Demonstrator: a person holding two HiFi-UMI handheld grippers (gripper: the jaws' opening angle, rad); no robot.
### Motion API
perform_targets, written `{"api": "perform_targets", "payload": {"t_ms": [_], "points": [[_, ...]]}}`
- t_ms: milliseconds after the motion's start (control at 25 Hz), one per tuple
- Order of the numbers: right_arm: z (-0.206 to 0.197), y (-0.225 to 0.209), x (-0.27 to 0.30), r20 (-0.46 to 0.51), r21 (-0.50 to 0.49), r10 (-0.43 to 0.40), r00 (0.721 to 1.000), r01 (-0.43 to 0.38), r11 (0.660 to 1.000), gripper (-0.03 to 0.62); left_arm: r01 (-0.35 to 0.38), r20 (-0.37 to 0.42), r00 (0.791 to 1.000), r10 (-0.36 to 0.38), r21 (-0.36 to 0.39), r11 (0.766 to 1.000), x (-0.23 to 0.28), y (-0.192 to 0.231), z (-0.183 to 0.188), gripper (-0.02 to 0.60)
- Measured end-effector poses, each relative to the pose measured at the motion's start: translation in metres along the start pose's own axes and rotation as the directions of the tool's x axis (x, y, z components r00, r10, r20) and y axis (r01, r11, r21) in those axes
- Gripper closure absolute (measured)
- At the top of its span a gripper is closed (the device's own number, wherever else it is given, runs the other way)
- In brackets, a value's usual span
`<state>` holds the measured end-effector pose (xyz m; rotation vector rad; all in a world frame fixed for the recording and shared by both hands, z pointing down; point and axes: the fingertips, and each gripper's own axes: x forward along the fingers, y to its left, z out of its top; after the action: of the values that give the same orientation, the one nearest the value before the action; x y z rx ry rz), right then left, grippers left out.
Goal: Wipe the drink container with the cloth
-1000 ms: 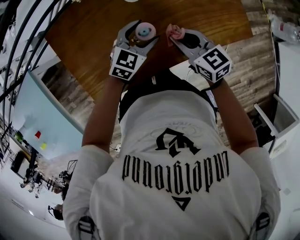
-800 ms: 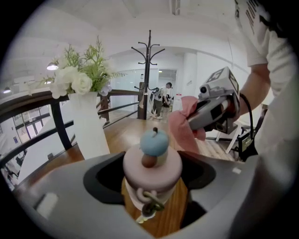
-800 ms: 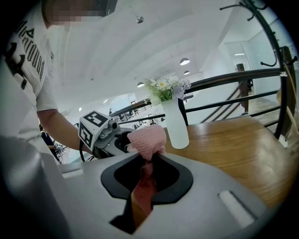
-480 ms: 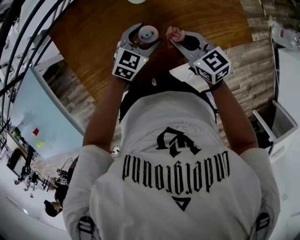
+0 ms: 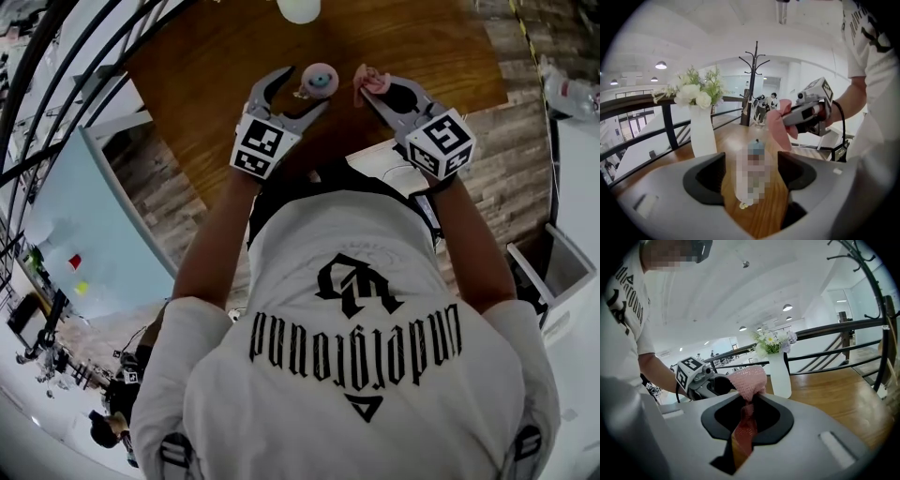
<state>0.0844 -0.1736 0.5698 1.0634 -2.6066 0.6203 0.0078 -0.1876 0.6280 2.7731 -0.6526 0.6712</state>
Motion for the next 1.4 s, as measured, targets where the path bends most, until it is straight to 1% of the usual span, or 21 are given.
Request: {"api": "perform_targets", "payload": {"t_ms": [160,280,320,400,480,600,680,720,840,960,1080,1200,1320,1400], "points": [[0.017,0.018,0.002,0.016,-0.023,-0.02,1.0,0.021,1.0,0.548,0.004,0.036,0.999,-0.003,-0.005,1.0,-0.035,0.001,0.016,0.201],[0.034,0.039,0.003,0.047,-0.04,-0.047,0.998,0.049,0.998,0.548,0.01,0.073,0.997,-0.01,-0.006,1.0,-0.069,0.001,0.025,0.248],[0.039,0.046,0.003,0.059,-0.047,-0.056,0.997,0.059,0.997,0.548,0.008,0.091,0.996,-0.008,-0.001,1.0,-0.08,0.002,0.029,0.267],[0.047,0.062,0.004,0.078,-0.058,-0.076,0.994,0.08,0.995,0.548,0.005,0.127,0.992,-0.008,0.021,1.0,-0.104,0.001,0.036,0.329],[0.049,0.079,0.002,0.09,-0.063,-0.098,0.991,0.104,0.993,0.548,0.012,0.149,0.989,-0.018,0.042,0.999,-0.127,-0.004,0.04,0.369],[0.052,0.105,0.0,0.107,-0.064,-0.133,0.985,0.141,0.988,0.548,0.009,0.16,0.987,-0.018,0.06,0.998,-0.157,-0.007,0.04,0.433],[0.051,0.124,0.001,0.114,-0.063,-0.152,0.982,0.159,0.985,0.548,0.0,0.161,0.987,-0.009,0.06,0.998,-0.179,-0.007,0.036,0.517],[0.05,0.134,0.002,0.116,-0.064,-0.16,0.98,0.168,0.984,0.548,0.004,0.168,0.986,-0.013,0.054,0.999,-0.191,-0.008,0.034,0.527],[0.046,0.162,0.0,0.125,-0.065,-0.182,0.975,0.191,0.979,0.548,0.027,0.204,0.978,-0.034,0.039,0.999,-0.221,-0.015,0.033,0.532],[0.043,0.185,-0.008,0.137,-0.063,-0.204,0.969,0.214,0.975,0.548,0.038,0.232,0.971,-0.048,0.048,0.998,-0.242,-0.023,0.035,0.532],[0.043,0.201,-0.021,0.151,-0.067,-0.213,0.965,0.225,0.972,0.548,0.052,0.245,0.967,-0.064,0.053,0.997,-0.254,-0.036,0.039,0.532],[0.042,0.208,-0.037,0.167,-0.072,-0.209,0.964,0.224,0.972,0.548,0.05,0.257,0.964,-0.062,0.051,0.997,-0.259,-0.049,0.043,0.532],[0.042,0.212,-0.051,0.185,-0.063,-0.187,0.965,0.201,0.978,0.548,0.041,0.269,0.962,-0.048,0.034,0.999,-0.263,-0.059,0.042,0.532],[0.042,0.22,-0.06,0.198,-0.074,-0.169,0.965,0.187,0.98,0.548,0.039,0.269,0.962,-0.043,0.021,0.999,-0.268,-0.068,0.04,0.532]]}}
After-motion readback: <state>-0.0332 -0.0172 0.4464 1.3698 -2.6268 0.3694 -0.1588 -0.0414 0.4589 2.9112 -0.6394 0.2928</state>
